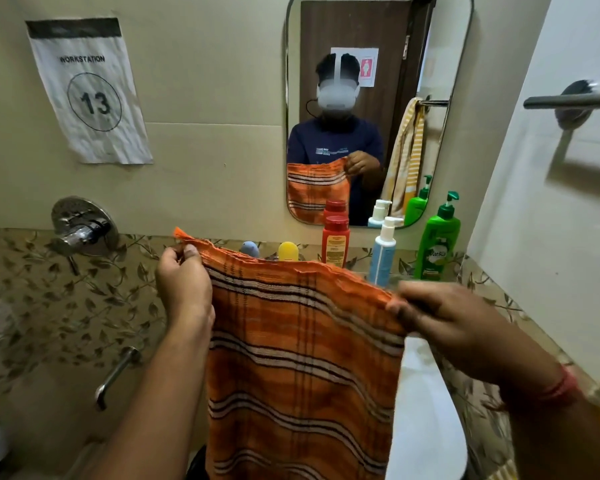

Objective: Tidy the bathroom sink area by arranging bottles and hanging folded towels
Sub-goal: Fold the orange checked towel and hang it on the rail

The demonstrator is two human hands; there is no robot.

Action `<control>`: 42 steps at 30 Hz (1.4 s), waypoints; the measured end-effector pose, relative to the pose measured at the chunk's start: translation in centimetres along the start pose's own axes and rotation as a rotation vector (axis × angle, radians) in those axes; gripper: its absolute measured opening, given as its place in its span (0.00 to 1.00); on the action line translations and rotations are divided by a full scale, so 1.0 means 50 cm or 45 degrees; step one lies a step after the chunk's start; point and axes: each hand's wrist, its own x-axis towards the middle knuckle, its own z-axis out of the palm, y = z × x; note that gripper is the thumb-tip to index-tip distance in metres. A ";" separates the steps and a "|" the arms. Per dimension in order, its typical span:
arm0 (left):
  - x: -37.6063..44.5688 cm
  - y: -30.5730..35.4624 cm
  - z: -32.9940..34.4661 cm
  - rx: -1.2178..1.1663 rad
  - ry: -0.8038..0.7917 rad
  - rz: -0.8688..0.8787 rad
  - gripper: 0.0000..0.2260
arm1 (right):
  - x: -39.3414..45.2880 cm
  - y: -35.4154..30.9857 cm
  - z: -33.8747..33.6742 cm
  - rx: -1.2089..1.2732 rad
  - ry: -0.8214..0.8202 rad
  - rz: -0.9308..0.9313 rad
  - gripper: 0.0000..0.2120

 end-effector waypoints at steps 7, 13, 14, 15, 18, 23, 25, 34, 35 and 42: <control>-0.029 0.019 0.002 0.023 -0.066 0.031 0.06 | 0.001 0.029 -0.040 -0.020 0.347 0.192 0.04; -0.040 0.022 -0.014 0.040 -0.077 0.002 0.07 | -0.008 0.042 -0.027 0.538 0.460 0.261 0.03; -0.045 0.022 -0.016 0.036 -0.082 0.004 0.07 | -0.010 0.041 -0.025 0.545 0.458 0.261 0.05; -0.047 0.024 -0.019 0.027 -0.074 0.002 0.07 | -0.012 0.036 -0.023 0.593 0.424 0.250 0.08; -0.047 0.028 -0.030 0.030 -0.070 -0.006 0.07 | -0.022 0.025 -0.026 0.686 0.379 0.225 0.12; -0.064 0.039 -0.037 0.031 -0.094 0.057 0.06 | -0.041 0.027 -0.030 0.554 0.375 0.238 0.14; -0.070 0.039 -0.041 0.059 -0.131 0.062 0.06 | -0.044 0.031 -0.027 0.419 0.499 0.284 0.14; -0.105 0.039 -0.069 0.031 -0.177 -0.011 0.07 | -0.075 0.030 -0.032 1.545 0.534 0.418 0.08; -0.112 0.039 -0.072 0.027 -0.179 -0.024 0.08 | -0.080 0.036 -0.029 1.607 0.538 0.450 0.07; -0.130 0.047 -0.084 -0.010 -0.152 -0.048 0.07 | -0.113 0.025 -0.035 1.620 0.376 0.405 0.07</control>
